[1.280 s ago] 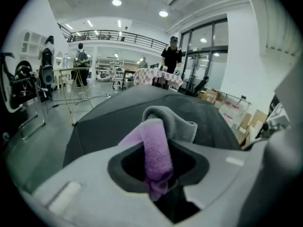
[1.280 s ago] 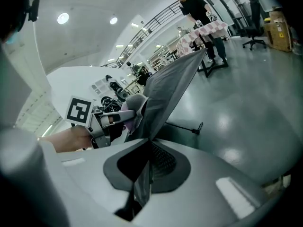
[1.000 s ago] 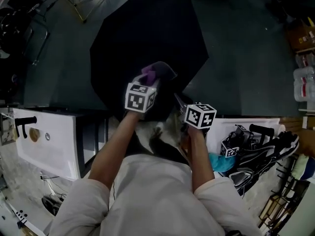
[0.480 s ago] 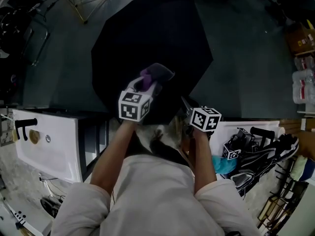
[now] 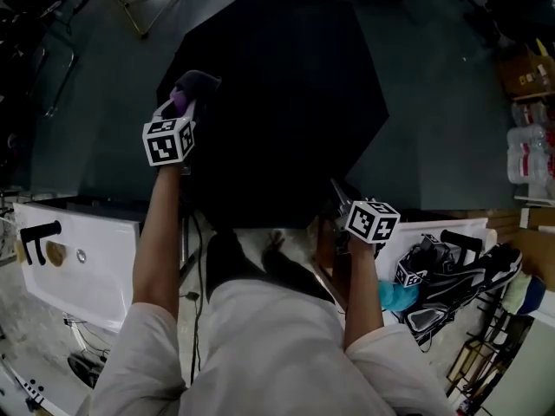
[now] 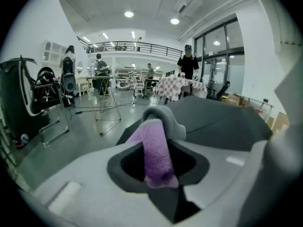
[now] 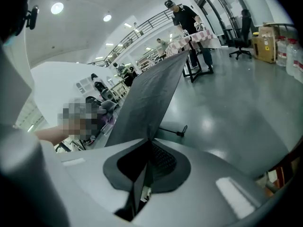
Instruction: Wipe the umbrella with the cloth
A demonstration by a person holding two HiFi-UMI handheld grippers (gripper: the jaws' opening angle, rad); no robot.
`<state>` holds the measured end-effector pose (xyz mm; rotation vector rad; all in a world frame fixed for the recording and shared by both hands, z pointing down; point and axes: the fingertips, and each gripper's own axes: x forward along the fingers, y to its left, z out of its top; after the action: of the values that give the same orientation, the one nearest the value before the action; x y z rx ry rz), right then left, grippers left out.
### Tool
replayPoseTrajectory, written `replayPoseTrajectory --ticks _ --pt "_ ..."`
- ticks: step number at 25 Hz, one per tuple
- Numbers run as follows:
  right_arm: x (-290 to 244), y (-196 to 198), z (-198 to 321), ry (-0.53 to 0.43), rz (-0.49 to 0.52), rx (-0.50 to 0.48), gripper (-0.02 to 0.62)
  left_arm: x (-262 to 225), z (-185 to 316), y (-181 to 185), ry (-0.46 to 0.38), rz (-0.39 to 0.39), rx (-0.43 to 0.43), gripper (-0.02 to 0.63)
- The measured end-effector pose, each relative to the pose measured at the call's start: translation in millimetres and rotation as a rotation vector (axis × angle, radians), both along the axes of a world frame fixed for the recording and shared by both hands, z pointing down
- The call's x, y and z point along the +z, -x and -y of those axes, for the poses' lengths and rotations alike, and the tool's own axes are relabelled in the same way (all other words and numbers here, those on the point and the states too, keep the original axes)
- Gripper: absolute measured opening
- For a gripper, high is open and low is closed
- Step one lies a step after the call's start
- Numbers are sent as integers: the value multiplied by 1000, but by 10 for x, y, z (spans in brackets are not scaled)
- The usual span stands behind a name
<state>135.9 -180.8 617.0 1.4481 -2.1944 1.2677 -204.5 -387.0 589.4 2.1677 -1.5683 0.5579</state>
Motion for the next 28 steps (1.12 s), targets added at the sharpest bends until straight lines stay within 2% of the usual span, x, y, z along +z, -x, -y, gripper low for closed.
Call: replayPoseTrajectory --ticks 4,7,9,12,16,19,28 --pt "-28 10 46 0 -19 18 6 346 348 327 76 41 -3 114" --pt "-49 29 97 -4 -44 7 6 636 465 460 159 78 5 114" --pt "-69 40 131 -13 -52 -4 6 780 497 475 192 72 9 114" --pt "-117 70 182 -32 -49 -22 6 941 509 382 212 40 19 113" --pt "-146 166 221 -43 -53 -52 6 974 402 273 208 38 46 111" --pt "-148 205 243 -36 -32 -46 6 982 220 192 211 47 79 110" --pt "-188 219 256 -40 7 -56 6 1002 -508 -231 235 2 140 110"
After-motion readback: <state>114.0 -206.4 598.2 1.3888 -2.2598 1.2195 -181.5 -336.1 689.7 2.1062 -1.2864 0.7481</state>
